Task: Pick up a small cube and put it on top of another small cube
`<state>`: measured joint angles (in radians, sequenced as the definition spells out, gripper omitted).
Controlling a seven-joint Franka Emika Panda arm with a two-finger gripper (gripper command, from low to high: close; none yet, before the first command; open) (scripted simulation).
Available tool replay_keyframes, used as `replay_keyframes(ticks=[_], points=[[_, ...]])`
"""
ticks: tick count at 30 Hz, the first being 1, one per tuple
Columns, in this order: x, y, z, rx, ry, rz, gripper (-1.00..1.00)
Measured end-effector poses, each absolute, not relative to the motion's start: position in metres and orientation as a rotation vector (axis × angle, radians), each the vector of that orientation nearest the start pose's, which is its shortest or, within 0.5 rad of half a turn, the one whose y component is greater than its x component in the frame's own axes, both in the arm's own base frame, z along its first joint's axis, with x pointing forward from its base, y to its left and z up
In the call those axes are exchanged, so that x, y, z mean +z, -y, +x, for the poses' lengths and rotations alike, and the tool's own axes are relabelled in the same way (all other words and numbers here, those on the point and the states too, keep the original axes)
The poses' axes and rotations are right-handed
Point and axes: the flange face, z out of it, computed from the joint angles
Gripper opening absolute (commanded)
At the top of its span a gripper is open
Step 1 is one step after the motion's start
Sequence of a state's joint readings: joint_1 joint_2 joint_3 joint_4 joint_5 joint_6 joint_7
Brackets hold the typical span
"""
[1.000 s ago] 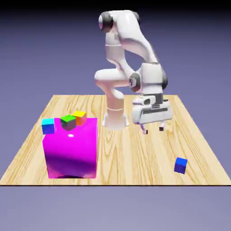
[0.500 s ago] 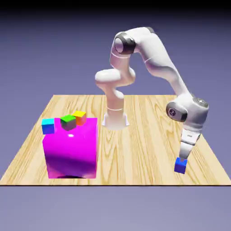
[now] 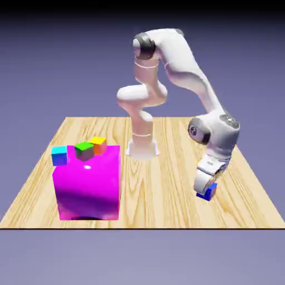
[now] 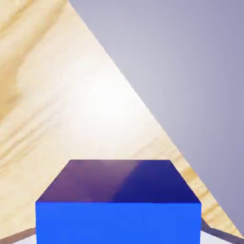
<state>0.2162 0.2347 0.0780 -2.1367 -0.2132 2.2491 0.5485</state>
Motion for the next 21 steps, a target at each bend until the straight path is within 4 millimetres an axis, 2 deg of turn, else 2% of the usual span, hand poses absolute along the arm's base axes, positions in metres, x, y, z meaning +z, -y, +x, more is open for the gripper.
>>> replay_keyframes(ticks=[3,4,6,8,10,13,14,18,19,21], points=[[0.335,-0.050,0.541,0.098,-0.606,-3.266,-1.00],[0.350,-0.007,0.538,0.106,-0.769,-3.227,-1.00],[0.381,0.053,0.524,0.118,-1.015,-3.141,-1.00],[0.410,0.115,0.500,0.134,-1.259,-3.021,-1.00],[0.436,0.162,0.471,0.149,-1.448,-2.892,-1.00],[0.470,0.232,0.413,0.175,-1.709,-2.656,-1.00],[0.470,0.232,0.413,0.175,-1.709,-2.656,-1.00],[0.404,0.230,0.408,0.175,-1.709,-2.655,-1.00],[0.401,0.230,0.408,0.175,-1.709,-2.655,1.00],[0.401,0.230,0.408,0.174,-1.710,-2.658,1.00]])
